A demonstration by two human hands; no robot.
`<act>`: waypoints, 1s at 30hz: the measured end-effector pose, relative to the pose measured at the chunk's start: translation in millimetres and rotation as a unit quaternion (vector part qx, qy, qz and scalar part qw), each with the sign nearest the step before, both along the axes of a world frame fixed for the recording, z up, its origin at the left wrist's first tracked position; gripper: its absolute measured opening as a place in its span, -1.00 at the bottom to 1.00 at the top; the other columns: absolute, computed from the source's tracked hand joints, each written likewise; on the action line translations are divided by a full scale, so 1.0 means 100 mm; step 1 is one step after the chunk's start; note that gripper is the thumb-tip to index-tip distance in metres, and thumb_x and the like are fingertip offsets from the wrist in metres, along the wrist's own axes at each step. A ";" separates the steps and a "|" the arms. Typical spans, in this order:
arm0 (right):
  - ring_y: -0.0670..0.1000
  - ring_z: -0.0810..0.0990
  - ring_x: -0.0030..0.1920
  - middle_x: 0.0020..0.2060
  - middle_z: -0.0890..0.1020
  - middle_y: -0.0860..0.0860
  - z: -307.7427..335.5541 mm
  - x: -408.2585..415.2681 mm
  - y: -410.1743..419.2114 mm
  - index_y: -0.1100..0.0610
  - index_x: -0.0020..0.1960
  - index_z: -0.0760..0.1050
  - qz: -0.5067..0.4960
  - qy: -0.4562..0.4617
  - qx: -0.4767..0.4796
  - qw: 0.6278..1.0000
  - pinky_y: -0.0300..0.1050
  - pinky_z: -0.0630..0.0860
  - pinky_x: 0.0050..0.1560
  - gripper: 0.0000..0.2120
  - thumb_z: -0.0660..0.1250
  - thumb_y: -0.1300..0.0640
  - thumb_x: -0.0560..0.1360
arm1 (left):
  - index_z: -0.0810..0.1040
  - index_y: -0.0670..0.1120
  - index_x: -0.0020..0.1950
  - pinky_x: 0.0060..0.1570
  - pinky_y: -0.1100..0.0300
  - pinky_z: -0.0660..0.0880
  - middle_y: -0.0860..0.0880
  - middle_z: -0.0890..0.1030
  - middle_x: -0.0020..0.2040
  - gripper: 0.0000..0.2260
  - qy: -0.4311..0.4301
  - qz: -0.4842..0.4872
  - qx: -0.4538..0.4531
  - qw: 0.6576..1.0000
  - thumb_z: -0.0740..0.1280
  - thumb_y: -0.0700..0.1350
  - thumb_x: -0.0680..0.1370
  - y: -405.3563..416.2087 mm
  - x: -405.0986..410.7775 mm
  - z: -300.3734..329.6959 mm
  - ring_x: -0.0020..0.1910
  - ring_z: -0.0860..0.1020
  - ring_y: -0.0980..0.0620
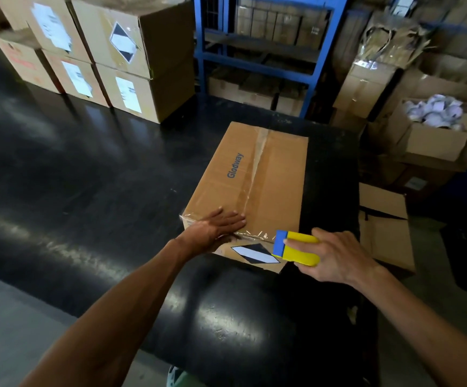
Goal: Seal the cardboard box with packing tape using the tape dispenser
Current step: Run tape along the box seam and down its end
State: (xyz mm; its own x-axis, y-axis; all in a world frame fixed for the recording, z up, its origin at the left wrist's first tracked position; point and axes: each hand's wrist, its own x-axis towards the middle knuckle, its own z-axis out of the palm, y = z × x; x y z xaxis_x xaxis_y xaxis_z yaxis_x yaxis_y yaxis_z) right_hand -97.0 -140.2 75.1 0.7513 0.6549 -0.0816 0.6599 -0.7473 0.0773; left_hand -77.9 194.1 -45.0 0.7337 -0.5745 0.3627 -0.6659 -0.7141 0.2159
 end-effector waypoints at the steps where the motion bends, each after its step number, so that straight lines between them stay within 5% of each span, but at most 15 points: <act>1: 0.08 0.47 -0.47 -0.31 0.46 0.00 0.00 0.01 0.00 -0.27 0.25 0.51 -0.001 0.005 -0.004 1.000 -0.16 0.31 -0.40 -0.47 0.33 -0.30 0.29 | 0.37 -0.07 0.50 0.46 -0.21 0.24 -0.05 0.38 0.50 -0.50 -0.016 0.004 0.021 1.000 0.24 0.12 0.61 -0.04 -0.02 0.02 0.48 0.35 -0.04; 4: 0.08 0.51 -0.36 -0.23 0.48 -0.01 0.00 0.04 -0.02 -0.34 0.32 0.39 -0.012 0.017 -0.016 1.000 -0.15 0.31 -0.32 -0.46 0.24 -0.35 0.35 | 0.24 -0.05 0.57 0.54 -0.14 0.03 -0.09 0.22 0.58 -0.44 -0.041 -0.014 0.078 0.996 0.16 0.19 0.64 -0.34 -0.02 0.08 0.56 0.19 -0.05; 10: 0.10 0.51 -0.39 -0.24 0.48 0.00 -0.04 0.02 -0.07 -0.35 0.32 0.38 -0.009 0.005 0.010 1.000 -0.15 0.32 -0.34 -0.47 0.24 -0.34 0.35 | 0.32 -0.05 0.54 0.42 -0.12 0.32 -0.03 0.32 0.54 -0.53 -0.023 0.011 0.072 0.997 0.05 0.12 0.68 -0.64 0.02 -0.09 0.52 0.29 0.00; 20: 0.01 0.38 -0.47 -0.26 0.43 0.01 -0.06 0.04 -0.83 -0.22 0.38 0.38 0.017 0.025 0.041 0.999 -0.18 0.29 -0.52 -0.43 0.21 -0.29 0.39 | 0.22 -0.01 0.57 0.50 -0.07 0.19 0.01 0.27 0.56 -0.50 -0.012 0.002 0.085 0.996 0.09 0.12 0.65 -0.62 0.05 -0.04 0.53 0.24 0.03; 30: 0.16 0.54 -0.44 -0.18 0.56 0.21 -0.36 -0.01 -0.51 0.00 0.24 0.56 0.049 -0.078 -0.013 0.996 -0.10 0.43 -0.53 -0.35 0.56 -0.10 0.18 | 0.24 -0.02 0.56 0.49 -0.12 0.22 0.00 0.29 0.55 -0.50 0.037 0.006 0.091 0.995 0.07 0.15 0.66 -0.67 0.05 0.03 0.53 0.24 0.00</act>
